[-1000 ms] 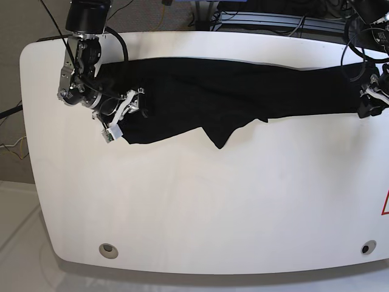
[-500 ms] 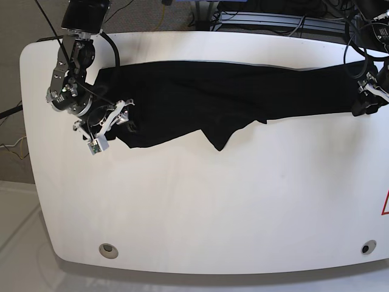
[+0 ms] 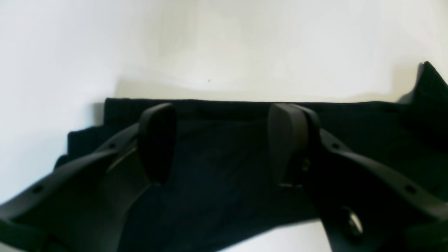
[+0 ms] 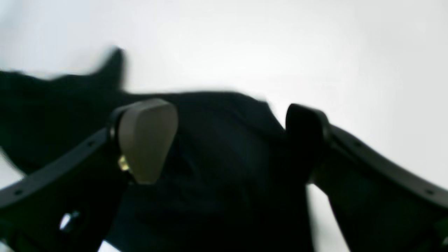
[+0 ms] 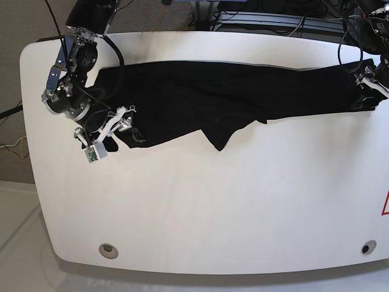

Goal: Fold the T-shirt properly

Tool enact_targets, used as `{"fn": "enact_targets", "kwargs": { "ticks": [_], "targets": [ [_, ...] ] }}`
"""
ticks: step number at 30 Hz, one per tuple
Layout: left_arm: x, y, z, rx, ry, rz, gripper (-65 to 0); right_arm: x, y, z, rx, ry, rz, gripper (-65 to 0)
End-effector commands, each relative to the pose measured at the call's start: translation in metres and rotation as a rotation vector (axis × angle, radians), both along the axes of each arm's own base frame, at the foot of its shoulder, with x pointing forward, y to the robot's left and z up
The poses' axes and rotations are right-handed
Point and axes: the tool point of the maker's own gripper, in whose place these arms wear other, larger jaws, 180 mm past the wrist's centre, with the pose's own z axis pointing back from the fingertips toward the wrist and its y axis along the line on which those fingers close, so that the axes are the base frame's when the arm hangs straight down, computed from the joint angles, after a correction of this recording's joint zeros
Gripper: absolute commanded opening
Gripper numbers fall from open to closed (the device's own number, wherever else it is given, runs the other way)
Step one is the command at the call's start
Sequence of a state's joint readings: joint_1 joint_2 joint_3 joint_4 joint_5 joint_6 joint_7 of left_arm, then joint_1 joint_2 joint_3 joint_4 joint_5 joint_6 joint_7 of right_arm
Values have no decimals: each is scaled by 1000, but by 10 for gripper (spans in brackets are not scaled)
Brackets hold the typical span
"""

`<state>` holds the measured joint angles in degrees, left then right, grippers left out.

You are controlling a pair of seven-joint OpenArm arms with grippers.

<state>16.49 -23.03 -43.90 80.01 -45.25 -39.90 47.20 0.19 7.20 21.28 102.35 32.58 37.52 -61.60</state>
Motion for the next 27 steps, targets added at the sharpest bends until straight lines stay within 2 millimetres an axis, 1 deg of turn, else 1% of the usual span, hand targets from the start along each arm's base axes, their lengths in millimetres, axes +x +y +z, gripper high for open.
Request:
{"fn": "enact_targets", "kwargs": {
  "ticks": [1, 2, 4, 8, 10, 12, 14, 16, 20, 22, 24, 26, 27],
  "targets": [
    [0, 10, 11, 28, -24, 8, -264, 8, 21, 19, 46, -59, 73, -133],
    [-3, 11, 11, 29, -19, 13, -267, 7, 27, 19, 54, -57, 94, -133],
    [-19, 23, 7, 35, 2, 53, -277, -6, 77, 23, 71, -45, 290, -129],
    [-21, 24, 7, 37, 6, 60, -282, -11, 95, 14, 55, -18, 354, -134],
    [-20, 23, 7, 37, 5, 57, -285, -11, 101, 5, 43, 2, 364, -141],
    [-18, 22, 7, 37, 2, 52, -288, -9, 102, -10, 15, 33, 356, -157],
    [-15, 21, 7, 39, 2, 45, -290, -8, 100, -29, -23, 74, 334, -191],
    [-9, 16, 8, 32, -2, 30, -296, -8, 102, -59, -75, 140, 328, -294],
    [-6, 14, 8, 27, -5, 25, -302, -12, 97, -83, -70, 202, 305, -403],
    [-5, 14, 9, 25, -8, 24, -300, -13, 95, -89, -57, 218, 297, -439],
    [-5, 13, 9, 25, -8, 22, -298, -14, 90, -94, -48, 231, 285, -440],
    [-4, 12, 8, 21, -9, 19, -296, -15, 85, -98, -42, 239, 274, -422],
    [-5, 12, 6, 22, -3, 20, -294, -15, 74, -103, -44, 250, 241, -415]
  ]
}}
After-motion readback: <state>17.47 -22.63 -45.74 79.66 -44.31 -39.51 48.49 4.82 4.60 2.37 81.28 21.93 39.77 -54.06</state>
